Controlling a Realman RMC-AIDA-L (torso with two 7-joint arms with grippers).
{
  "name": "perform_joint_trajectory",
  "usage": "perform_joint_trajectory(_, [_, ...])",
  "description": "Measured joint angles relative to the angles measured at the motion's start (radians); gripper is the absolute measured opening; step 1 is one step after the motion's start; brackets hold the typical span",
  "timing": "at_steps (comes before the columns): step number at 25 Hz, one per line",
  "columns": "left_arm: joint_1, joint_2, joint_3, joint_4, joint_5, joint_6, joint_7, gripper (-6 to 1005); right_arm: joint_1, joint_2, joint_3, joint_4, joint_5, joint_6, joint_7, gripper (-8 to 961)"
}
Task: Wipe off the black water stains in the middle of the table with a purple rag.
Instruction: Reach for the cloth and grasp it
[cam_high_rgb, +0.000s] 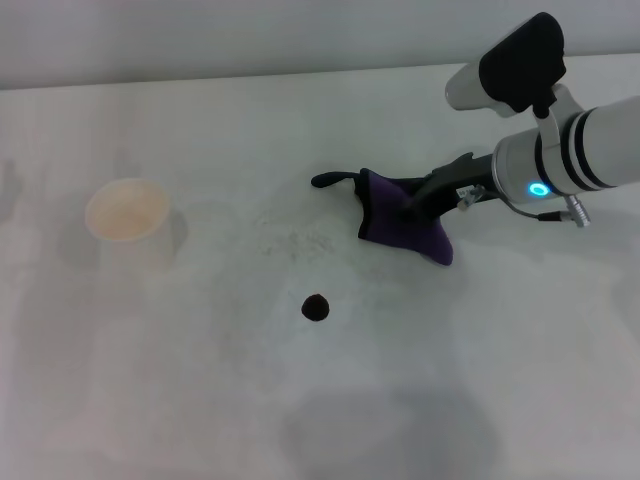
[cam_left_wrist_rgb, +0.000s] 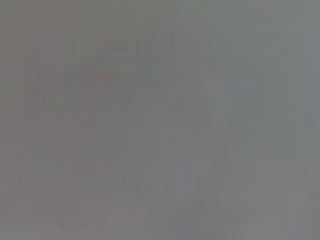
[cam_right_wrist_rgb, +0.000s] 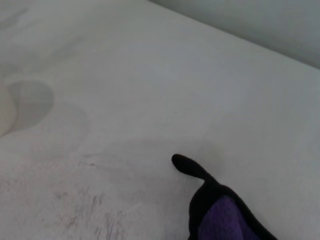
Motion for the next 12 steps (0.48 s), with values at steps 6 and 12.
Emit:
perform_joint_trajectory(6, [0.000,0.000,0.000,0.000,0.000,0.000,0.000,873,-0.001,0.002,-0.014,-0.013,0.000,-0.033,0.004,422])
perform_joint_trajectory(12, [0.000,0.001,0.000,0.000,0.000,0.000,0.000,873,0.004,0.002,-0.014,-0.035,0.023,-0.045,0.001,386])
